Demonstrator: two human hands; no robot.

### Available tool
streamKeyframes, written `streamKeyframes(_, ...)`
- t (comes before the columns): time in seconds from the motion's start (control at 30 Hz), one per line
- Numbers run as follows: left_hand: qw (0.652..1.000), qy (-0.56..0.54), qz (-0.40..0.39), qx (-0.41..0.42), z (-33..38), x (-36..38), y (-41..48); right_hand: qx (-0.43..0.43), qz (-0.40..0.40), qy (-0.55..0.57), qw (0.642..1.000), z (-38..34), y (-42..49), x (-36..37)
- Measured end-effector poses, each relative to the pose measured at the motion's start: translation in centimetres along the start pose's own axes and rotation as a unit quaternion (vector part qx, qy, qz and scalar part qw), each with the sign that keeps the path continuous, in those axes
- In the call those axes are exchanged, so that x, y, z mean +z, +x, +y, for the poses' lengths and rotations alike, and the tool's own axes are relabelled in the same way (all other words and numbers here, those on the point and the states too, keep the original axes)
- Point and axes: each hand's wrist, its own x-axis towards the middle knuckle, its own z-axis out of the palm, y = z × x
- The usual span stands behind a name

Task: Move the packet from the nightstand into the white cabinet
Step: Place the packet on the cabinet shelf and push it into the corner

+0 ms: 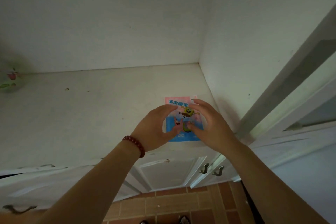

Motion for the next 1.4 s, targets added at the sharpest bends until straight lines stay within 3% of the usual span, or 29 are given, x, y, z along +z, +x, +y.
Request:
streamKeyframes(0.23,0.984,0.167,-0.026,0.062,-0.7,0.7,-0.4,-0.041,-0.046,-0.151,0.987,0.2,-0.7,0.5)
streamKeyframes(0.73,0.978,0.175,-0.109,0.028,-0.6,1.1,0.1,-0.010,-0.095,-0.179,0.979,0.8,-1.1,0.9)
streamKeyframes(1.03,0.965,0.243,-0.094,0.008,0.5,1.1,2.6,0.044,-0.025,-0.191,0.980,-0.4,2.0,2.3)
streamKeyframes(1.4,0.960,0.263,-0.088,0.025,-0.9,1.6,1.7,0.065,-0.067,-0.249,0.964,0.4,1.0,1.9)
